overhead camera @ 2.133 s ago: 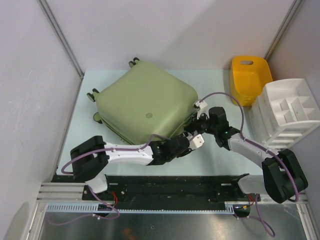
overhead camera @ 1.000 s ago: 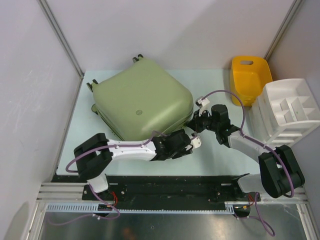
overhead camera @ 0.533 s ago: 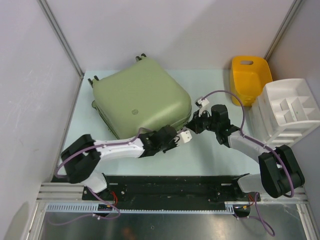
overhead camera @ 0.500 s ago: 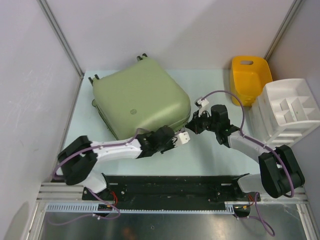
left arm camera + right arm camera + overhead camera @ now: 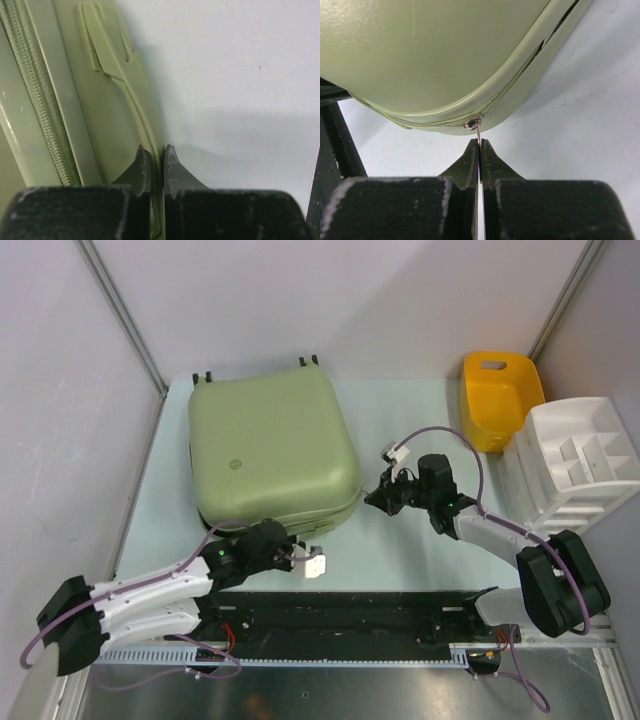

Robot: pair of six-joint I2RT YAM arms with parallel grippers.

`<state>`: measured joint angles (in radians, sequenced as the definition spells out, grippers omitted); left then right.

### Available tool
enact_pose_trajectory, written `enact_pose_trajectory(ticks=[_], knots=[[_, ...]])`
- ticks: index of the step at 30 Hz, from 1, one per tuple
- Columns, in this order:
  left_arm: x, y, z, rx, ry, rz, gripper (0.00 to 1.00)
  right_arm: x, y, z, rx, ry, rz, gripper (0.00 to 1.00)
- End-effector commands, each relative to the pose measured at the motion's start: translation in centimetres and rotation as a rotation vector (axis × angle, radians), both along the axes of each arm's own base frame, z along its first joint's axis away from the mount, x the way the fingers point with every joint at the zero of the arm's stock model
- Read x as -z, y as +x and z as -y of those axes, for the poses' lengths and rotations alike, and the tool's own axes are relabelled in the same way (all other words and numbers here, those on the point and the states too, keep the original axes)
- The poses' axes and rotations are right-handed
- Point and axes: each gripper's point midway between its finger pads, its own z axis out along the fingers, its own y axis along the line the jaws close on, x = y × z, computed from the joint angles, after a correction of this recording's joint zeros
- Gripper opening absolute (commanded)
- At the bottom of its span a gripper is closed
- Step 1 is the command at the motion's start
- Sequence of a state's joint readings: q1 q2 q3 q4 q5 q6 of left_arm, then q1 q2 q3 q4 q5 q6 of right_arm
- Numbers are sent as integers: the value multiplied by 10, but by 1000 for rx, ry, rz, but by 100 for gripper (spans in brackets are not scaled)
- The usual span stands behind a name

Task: Open, take out, and arrange the luggage

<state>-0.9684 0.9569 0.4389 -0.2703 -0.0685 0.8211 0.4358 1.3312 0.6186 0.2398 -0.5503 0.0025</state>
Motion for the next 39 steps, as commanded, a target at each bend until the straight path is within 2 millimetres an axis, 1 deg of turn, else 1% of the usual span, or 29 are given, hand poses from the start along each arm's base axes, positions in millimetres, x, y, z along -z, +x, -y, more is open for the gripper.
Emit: enact_pose_trajectory(ticks=[1,3,4,6,7,10,12,13,14,15,16,17,19,20,22,23,26,27,28,30,31,32,33,34,35,36,37,38,39], knots=[[39,-29,-58,253,323,23,0,-24,57,35,151,-45,235,0],[43,-33,-60,289,330,32,0,-33,64,30,125,-31,297,0],[43,-36,-57,305,313,25,0,-43,69,26,113,-12,338,0],[43,-39,-56,309,305,4,0,-44,75,20,90,-2,362,0],[44,-40,-56,305,309,-10,0,-54,83,18,87,9,403,0],[46,-43,-53,317,301,-37,0,-58,98,10,61,14,443,0],[47,-44,-51,323,296,-50,0,-58,106,8,46,19,457,0],[47,-44,-51,324,295,-54,0,-52,112,6,40,21,449,0],[48,-45,-51,328,296,-61,0,-60,120,3,34,31,468,0],[49,-46,-53,327,298,-66,0,-60,123,2,22,38,468,0],[49,-46,-53,331,300,-65,0,-52,129,2,20,39,455,0],[50,-47,-53,338,299,-69,0,-61,137,-1,14,49,479,0],[50,-47,-53,340,298,-74,0,-53,147,-4,-6,59,473,0],[51,-48,-53,339,299,-80,0,-59,154,-7,-10,68,488,0],[51,-48,-53,340,303,-88,0,-61,161,-12,-25,88,495,0],[50,-47,-52,337,302,-88,0,-52,164,-15,-37,91,477,0],[49,-46,-51,320,295,-102,0,-59,168,-22,-48,118,488,0],[43,-43,-46,296,274,-102,0,-61,167,-23,-53,122,490,0],[40,-40,-43,280,270,-108,11,-58,166,-21,-50,121,467,0],[17,-27,-29,190,211,-108,33,-56,164,-16,-42,106,433,0],[13,-19,-27,137,220,-118,59,-53,164,-13,-33,92,424,0],[-17,-4,-8,92,153,-86,70,-51,169,-8,-6,64,427,0],[-30,0,2,19,92,-118,73,-49,168,-4,8,49,409,9],[-44,11,8,-38,67,-105,75,-51,169,-1,18,43,407,24],[-77,20,26,-55,-4,-96,76,-53,171,4,39,34,404,52],[-92,17,36,-49,-58,-123,77,-51,170,7,53,21,378,60],[-107,15,43,-37,-103,-132,79,-62,171,11,71,20,389,65],[-140,12,57,1,-195,-132,88,-65,173,18,98,12,379,68],[-153,10,62,-11,-244,-151,99,-62,169,23,106,2,341,69]])
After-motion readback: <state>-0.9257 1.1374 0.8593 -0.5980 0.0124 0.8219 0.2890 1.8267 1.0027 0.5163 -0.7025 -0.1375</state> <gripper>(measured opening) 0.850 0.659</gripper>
